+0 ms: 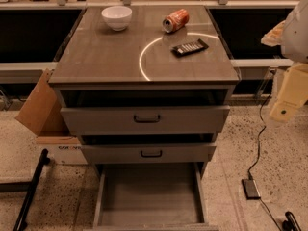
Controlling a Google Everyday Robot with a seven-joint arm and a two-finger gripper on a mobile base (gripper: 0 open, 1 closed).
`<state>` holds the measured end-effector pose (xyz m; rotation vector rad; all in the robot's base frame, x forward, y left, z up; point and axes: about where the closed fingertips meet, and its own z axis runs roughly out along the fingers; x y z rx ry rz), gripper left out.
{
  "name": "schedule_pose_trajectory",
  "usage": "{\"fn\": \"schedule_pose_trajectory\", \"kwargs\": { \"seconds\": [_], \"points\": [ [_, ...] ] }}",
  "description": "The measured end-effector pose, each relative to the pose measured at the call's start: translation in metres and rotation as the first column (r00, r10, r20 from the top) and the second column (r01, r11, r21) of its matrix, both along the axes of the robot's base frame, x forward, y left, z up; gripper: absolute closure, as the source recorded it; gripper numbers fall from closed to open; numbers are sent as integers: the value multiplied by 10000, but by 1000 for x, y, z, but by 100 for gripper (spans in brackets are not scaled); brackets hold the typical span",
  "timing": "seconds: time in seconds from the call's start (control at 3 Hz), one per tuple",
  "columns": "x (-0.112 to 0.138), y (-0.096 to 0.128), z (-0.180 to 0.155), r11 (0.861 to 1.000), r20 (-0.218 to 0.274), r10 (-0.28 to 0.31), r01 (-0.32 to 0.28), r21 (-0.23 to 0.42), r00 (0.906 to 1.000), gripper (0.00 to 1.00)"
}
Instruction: Close bottom drawer
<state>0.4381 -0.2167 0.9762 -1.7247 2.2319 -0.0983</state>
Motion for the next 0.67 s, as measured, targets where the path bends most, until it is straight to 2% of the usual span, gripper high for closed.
{"fn": "schedule_pose_trajectory", "kwargs": {
  "seconds": [0.67],
  "points": [
    [0, 6, -10, 9997, -60, 119, -118, 210, 9999, 0]
  ]
}}
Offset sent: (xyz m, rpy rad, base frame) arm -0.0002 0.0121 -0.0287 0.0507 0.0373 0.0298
